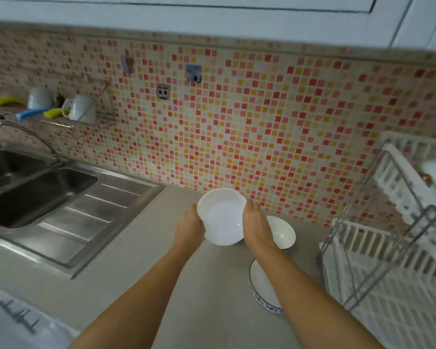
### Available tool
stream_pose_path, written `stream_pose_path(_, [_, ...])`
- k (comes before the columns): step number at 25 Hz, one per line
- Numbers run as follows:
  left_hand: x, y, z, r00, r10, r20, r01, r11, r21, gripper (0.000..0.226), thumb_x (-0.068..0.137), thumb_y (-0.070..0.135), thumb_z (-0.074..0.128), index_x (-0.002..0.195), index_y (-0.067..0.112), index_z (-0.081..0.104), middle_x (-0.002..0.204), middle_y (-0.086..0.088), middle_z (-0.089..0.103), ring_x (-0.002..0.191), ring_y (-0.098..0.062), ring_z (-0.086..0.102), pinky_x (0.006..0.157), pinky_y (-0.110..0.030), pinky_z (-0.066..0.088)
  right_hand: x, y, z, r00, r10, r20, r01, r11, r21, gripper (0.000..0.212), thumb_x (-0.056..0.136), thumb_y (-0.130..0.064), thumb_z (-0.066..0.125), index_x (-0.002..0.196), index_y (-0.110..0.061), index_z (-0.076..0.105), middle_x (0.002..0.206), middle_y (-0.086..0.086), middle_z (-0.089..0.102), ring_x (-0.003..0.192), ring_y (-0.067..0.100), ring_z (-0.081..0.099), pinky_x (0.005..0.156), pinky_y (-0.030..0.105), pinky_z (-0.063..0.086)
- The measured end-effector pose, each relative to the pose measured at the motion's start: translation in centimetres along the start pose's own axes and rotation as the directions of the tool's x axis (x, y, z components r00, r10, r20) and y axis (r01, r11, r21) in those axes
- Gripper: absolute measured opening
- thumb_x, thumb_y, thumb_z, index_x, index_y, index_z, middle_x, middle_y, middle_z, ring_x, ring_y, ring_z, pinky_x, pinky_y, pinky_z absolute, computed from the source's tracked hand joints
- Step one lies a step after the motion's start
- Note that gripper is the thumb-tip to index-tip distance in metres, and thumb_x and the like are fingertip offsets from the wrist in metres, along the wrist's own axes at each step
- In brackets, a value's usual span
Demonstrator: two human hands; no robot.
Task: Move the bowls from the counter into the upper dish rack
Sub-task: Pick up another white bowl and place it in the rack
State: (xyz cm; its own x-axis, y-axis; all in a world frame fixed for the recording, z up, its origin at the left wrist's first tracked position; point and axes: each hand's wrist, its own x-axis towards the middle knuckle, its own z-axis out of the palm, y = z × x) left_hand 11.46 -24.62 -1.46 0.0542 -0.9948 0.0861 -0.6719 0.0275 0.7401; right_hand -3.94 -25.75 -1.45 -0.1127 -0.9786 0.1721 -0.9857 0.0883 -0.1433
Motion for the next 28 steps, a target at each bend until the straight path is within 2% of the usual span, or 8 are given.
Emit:
stream_pose_path(3, [-0.4,6.0,-2.6,0.988,0.097,-0.122,-0.103,0.994,-0.037,0.034,0.097,0.011,0.035,0.130,0.006,0.043,0.112,-0.019,0.063,0.088,-0.029,0.061,0.083,-0.046,0.055,-0.9,1.0,-7.0,0.975,-0.083,-0.206,0.085,0.996,0.000,0.066,0.089,-0.001,0.056,0.144,-0.004,0.019,0.143,0.017,0.034,0.100,0.027,0.064,0.079,0.033,0.053])
stream_pose_path(7, [-1.6,14.1,-5.5,0.920,0.292,-0.262,-0.306,0.952,-0.012,0.037,0.101,0.019,0.031,0.135,0.008,0.041,0.089,-0.007,0.060,0.071,-0.016,0.052,0.058,-0.024,0.045,-3.3,4.6,-15.5,0.868,-0.245,-0.432,0.255,0.966,-0.036,0.061,0.089,-0.001,0.055,0.143,-0.003,0.026,0.134,0.018,0.041,0.080,0.024,0.061,0.060,0.026,0.047])
stream_pose_path(11, [-4.1,21.8,-5.1,0.804,0.445,-0.395,-0.527,0.841,-0.125,0.034,0.101,0.024,0.033,0.128,0.013,0.051,0.085,0.001,0.061,0.067,-0.012,0.054,0.052,-0.015,0.040,-7.1,9.2,-24.2,0.810,-0.158,-0.565,0.268,0.956,0.118,0.033,0.101,-0.015,0.024,0.133,-0.013,0.032,0.129,0.013,0.038,0.105,0.035,0.050,0.079,0.045,0.050])
stream_pose_path(14, [-6.7,27.1,-3.3,0.681,0.556,-0.478,-0.692,0.701,-0.170,0.033,0.100,0.018,0.037,0.130,0.016,0.051,0.075,0.008,0.058,0.058,-0.003,0.051,0.049,-0.008,0.039,-8.6,14.1,-28.9,0.710,-0.098,-0.697,0.233,0.967,0.102,0.018,0.101,-0.020,0.030,0.110,-0.009,0.041,0.110,0.009,0.041,0.077,0.026,0.047,0.048,0.025,0.032])
stream_pose_path(18, [-9.9,32.0,1.0,0.484,0.694,-0.534,-0.830,0.558,-0.028,0.044,0.098,0.025,0.038,0.137,0.005,0.045,0.069,0.000,0.059,0.048,0.006,0.042,0.048,-0.002,0.032,-10.7,22.0,-32.3,0.703,-0.052,-0.709,0.197,0.973,0.124,0.038,0.098,-0.012,0.042,0.136,-0.009,0.038,0.130,0.020,0.051,0.103,0.035,0.058,0.079,0.042,0.049])
stream_pose_path(21, [-11.6,34.3,3.3,0.449,0.808,-0.381,-0.875,0.484,-0.005,0.067,0.093,0.052,0.023,0.145,0.010,0.030,0.121,-0.011,0.065,0.090,-0.012,0.066,0.075,-0.029,0.055,-12.8,27.1,-32.1,0.701,-0.142,-0.699,0.202,0.979,0.003,0.061,0.094,-0.003,0.047,0.148,-0.015,0.022,0.145,0.017,0.040,0.101,0.040,0.061,0.082,0.050,0.054])
stream_pose_path(23, [-12.5,35.4,4.5,0.448,0.880,-0.157,-0.890,0.455,0.012,0.072,0.091,0.059,0.027,0.149,0.019,0.010,0.152,-0.003,0.033,0.125,-0.013,0.049,0.101,-0.031,0.039,-13.9,30.3,-31.2,0.688,-0.248,-0.682,0.201,0.968,-0.149,0.062,0.089,0.000,0.052,0.145,-0.007,0.026,0.138,0.023,0.045,0.074,0.036,0.066,0.058,0.039,0.057])
stream_pose_path(28, [-13.2,38.0,5.6,0.420,0.890,0.178,-0.907,0.407,0.105,0.086,0.087,0.055,0.049,0.150,0.026,-0.002,0.156,0.015,-0.002,0.141,-0.004,0.009,0.116,-0.035,0.015,-15.7,35.4,-29.9,0.672,-0.354,-0.650,0.227,0.934,-0.275,0.078,0.066,0.015,0.069,0.134,0.002,0.032,0.131,0.019,0.040,0.045,0.025,0.057,0.038,0.017,0.031])
